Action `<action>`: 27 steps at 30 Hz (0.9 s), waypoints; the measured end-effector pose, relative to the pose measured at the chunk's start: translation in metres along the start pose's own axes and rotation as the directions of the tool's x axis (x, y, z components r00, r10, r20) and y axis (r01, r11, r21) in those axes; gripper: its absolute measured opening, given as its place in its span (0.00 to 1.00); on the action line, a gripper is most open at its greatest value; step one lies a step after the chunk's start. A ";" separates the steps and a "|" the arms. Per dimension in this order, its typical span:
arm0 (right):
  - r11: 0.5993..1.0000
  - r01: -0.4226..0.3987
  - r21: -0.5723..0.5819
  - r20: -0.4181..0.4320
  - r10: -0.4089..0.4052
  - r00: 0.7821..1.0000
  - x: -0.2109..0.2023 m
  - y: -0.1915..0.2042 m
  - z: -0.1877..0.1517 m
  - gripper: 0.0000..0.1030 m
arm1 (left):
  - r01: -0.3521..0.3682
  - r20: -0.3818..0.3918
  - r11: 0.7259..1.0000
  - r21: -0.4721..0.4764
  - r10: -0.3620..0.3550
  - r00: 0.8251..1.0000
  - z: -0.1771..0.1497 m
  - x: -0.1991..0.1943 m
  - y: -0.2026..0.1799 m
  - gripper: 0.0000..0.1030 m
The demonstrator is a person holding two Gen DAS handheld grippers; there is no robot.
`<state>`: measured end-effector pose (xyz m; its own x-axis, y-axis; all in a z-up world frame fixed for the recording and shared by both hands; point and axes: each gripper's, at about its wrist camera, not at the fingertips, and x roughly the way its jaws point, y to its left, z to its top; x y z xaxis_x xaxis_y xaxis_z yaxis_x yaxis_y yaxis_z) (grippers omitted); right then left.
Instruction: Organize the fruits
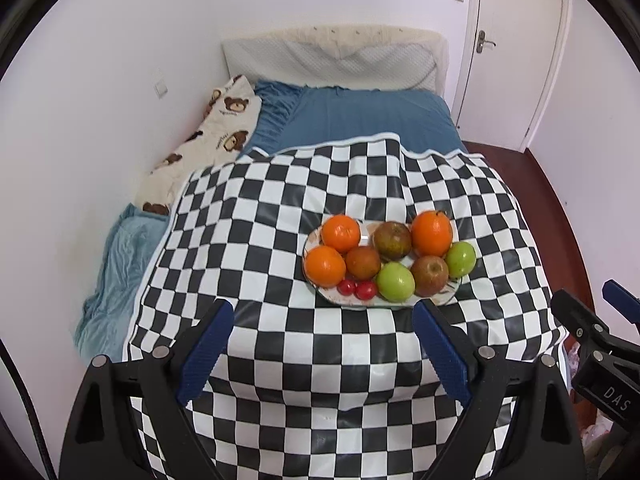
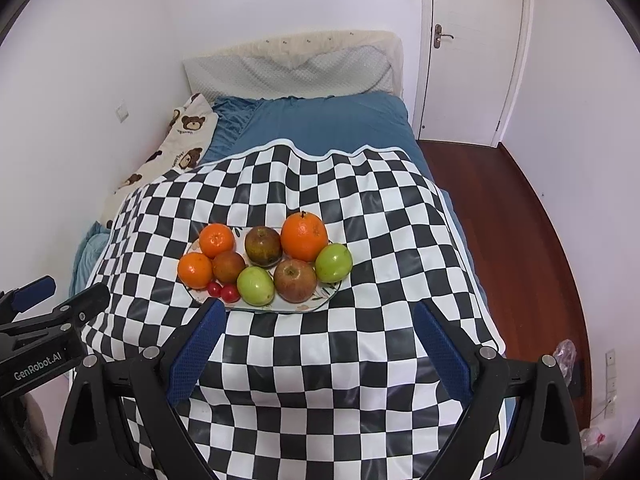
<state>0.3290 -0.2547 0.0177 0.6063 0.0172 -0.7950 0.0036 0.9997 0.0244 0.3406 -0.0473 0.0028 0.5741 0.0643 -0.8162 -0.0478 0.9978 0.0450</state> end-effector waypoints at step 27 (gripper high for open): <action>0.999 0.032 0.013 0.023 -0.033 0.999 -0.006 -0.009 0.000 0.98 | 0.005 0.019 1.000 -0.005 -0.005 1.000 -0.001 -0.005 0.001 1.00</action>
<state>0.3253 -0.2642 0.0227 0.6239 -0.0159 -0.7813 0.0340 0.9994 0.0068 0.3369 -0.0470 0.0064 0.5894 0.0594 -0.8057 -0.0492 0.9981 0.0376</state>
